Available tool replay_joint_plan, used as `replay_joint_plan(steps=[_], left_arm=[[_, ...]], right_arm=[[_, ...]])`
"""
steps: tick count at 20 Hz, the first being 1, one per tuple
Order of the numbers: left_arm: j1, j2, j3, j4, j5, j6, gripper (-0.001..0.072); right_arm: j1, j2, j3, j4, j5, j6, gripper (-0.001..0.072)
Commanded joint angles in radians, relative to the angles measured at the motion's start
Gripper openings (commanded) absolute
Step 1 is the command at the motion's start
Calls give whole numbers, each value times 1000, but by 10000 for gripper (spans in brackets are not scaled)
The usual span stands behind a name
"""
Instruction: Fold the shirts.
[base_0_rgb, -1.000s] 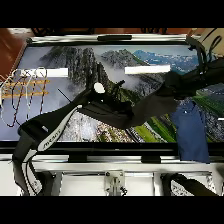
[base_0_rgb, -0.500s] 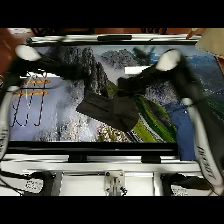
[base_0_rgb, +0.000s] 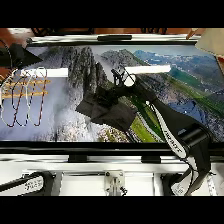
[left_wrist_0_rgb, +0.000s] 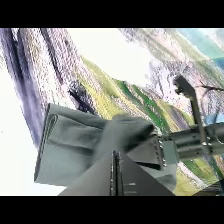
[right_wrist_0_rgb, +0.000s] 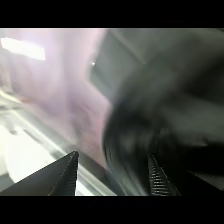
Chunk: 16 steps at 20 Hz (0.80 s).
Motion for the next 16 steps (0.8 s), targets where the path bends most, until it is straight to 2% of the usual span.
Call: replay_joint_plan(steps=[1,4,6,8,9,10,11,12,16], left_arm=[[-11,23,-5,3,2,1,38],[-23,23,-19,3,23,9,38],[-20,21,-19,5,22,17,38],[-20,21,-19,27,21,20,38],[-20,21,-19,43,22,24,38],[-20,21,-19,71,22,24,38],[-20,20,-19,101,22,24,38],[-20,19,-19,133,21,23,38],[-20,12,-19,197,21,24,38]], right_arm=[[-23,10,1,95,-19,-80,537],[-98,99,1,-94,124,-56,536],[-170,166,1,-341,265,19,536],[-253,204,-2,-618,490,59,537],[-289,211,-16,-676,576,54,537],[-321,222,-62,-668,606,41,538],[-340,237,-127,-627,587,39,624],[-346,249,-208,-561,535,39,659],[-332,252,-456,-282,216,-3,659]])
